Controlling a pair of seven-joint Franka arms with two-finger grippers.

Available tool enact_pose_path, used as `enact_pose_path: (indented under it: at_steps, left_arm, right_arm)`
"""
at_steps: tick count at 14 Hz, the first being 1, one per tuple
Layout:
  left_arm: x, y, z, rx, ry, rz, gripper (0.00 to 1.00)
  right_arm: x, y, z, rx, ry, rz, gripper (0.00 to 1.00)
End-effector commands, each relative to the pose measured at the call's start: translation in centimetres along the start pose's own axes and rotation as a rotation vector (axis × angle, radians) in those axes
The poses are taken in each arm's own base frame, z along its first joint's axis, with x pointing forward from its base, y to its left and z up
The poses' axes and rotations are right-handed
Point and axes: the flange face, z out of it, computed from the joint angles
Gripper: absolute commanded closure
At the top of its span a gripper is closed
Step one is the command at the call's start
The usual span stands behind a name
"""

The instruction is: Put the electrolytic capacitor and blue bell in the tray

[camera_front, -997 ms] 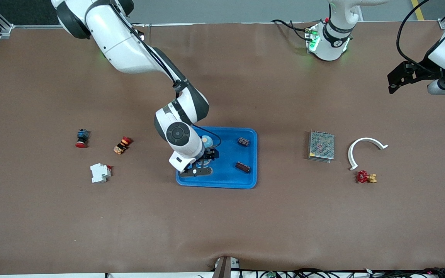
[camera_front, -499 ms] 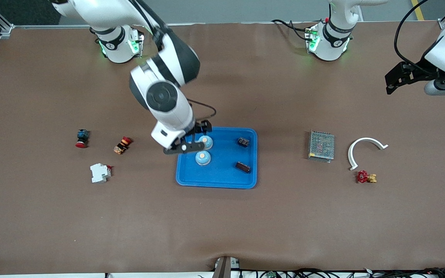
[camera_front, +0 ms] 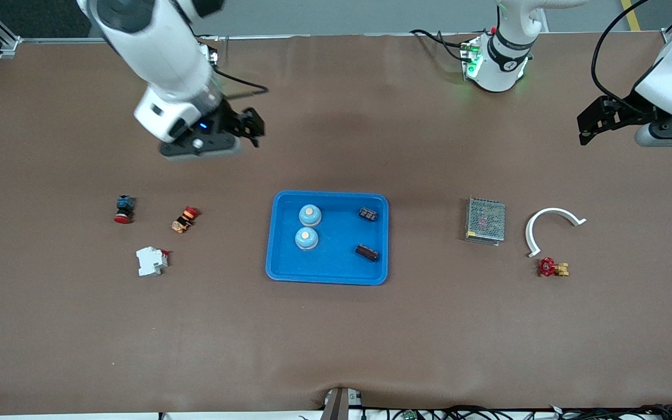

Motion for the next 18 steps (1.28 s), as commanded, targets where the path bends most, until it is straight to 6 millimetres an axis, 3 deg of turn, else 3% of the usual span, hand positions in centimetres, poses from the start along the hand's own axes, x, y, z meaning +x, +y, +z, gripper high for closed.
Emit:
enact_pose_path:
  at_steps: [1, 6, 11, 15, 18]
  left_arm:
    - [-0.1, 0.4, -0.2, -0.019, 0.008, 0.008, 0.00]
    - [-0.1, 0.2, -0.3, -0.020, 0.011, 0.005, 0.00]
    - [-0.2, -0.4, -0.3, -0.018, 0.003, 0.007, 0.00]
    - [-0.1, -0.6, -0.2, -0.019, 0.001, -0.004, 0.00]
    - [-0.1, -0.8, -0.3, -0.019, 0.004, -0.006, 0.00]
  right_arm:
    - [-2.2, 6.2, -1.7, -0.008, 0.002, 0.005, 0.00]
    - [-0.2, 17.1, -3.4, -0.033, 0.029, 0.058, 0.00]
    - [1.3, 25.6, -4.6, -0.047, 0.074, 0.130, 0.00]
    - [2.8, 29.1, -5.0, -0.047, 0.087, 0.188, 0.00]
    - [3.6, 30.2, -5.2, -0.053, 0.093, 0.178, 0.00]
